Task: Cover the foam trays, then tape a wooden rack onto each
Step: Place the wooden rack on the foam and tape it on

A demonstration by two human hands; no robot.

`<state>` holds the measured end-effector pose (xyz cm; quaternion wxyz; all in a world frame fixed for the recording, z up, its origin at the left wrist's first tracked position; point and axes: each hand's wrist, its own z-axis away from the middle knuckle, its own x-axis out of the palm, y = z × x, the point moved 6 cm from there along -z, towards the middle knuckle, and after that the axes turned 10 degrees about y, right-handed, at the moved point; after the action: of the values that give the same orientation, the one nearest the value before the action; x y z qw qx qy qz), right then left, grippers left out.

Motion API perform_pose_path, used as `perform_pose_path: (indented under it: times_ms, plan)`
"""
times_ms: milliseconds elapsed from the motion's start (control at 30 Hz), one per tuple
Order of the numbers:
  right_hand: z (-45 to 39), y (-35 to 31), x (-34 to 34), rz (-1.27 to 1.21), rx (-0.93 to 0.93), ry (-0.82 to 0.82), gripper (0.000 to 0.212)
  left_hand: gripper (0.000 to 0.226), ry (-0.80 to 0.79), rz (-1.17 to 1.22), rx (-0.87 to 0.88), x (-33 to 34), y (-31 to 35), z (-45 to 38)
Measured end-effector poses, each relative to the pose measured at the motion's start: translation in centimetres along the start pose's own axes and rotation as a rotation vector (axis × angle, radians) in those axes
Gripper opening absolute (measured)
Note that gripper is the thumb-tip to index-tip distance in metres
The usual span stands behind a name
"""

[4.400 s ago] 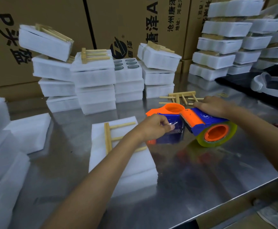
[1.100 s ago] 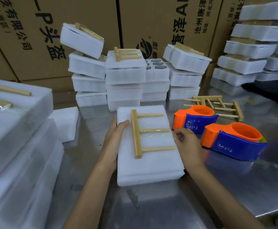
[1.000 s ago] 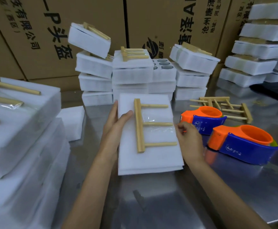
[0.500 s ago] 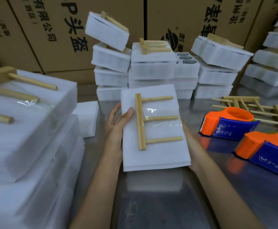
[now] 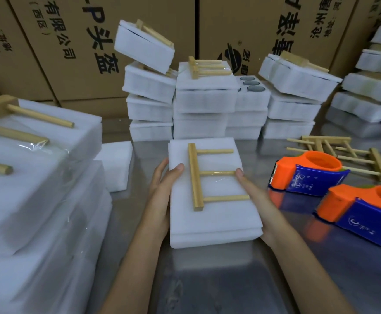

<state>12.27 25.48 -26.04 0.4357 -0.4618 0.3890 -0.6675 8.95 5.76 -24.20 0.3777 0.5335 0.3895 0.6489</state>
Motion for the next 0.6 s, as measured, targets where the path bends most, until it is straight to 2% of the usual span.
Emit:
perform_pose_path:
  times_ms: [100,167,233,267,300,333,400,500,600]
  plan:
    - [0.2,0.1,0.0,-0.034,0.040,0.048,0.067,0.046,-0.038,-0.040,-0.001,0.2,-0.3,-0.2]
    - [0.5,0.1,0.2,-0.051,0.039,0.099,0.052,0.039,-0.053,-0.042,-0.019,0.3,-0.5,-0.3]
    - [0.9,-0.2,-0.4,-0.018,-0.028,0.244,0.030,0.049,-0.029,-0.032,-0.067,0.2,-1.0,-0.3]
    - [1.1,-0.6,-1.0,0.030,-0.081,0.336,0.028,0.054,-0.012,-0.041,-0.092,0.1,-1.2,-0.4]
    - [1.3,-1.0,-1.4,0.077,-0.127,0.376,0.034,0.048,-0.004,-0.065,-0.091,0.0,-1.2,-0.5]
    - [1.3,-1.3,-1.6,0.069,-0.121,0.363,0.039,0.036,-0.012,-0.093,-0.078,0.0,-1.2,-0.6]
    - [1.9,-0.7,-2.0,0.006,-0.066,0.249,0.037,0.020,-0.010,-0.135,-0.073,-0.1,-1.4,-0.9]
    - [2.5,-1.2,-1.2,0.197,-0.164,0.215,0.029,0.022,0.038,-0.157,-0.101,-0.5,-1.6,-0.8]
    - [3.6,-0.9,-0.9,0.295,-0.337,0.159,0.035,0.024,0.019,-0.121,-0.120,-0.4,-1.7,-0.7]
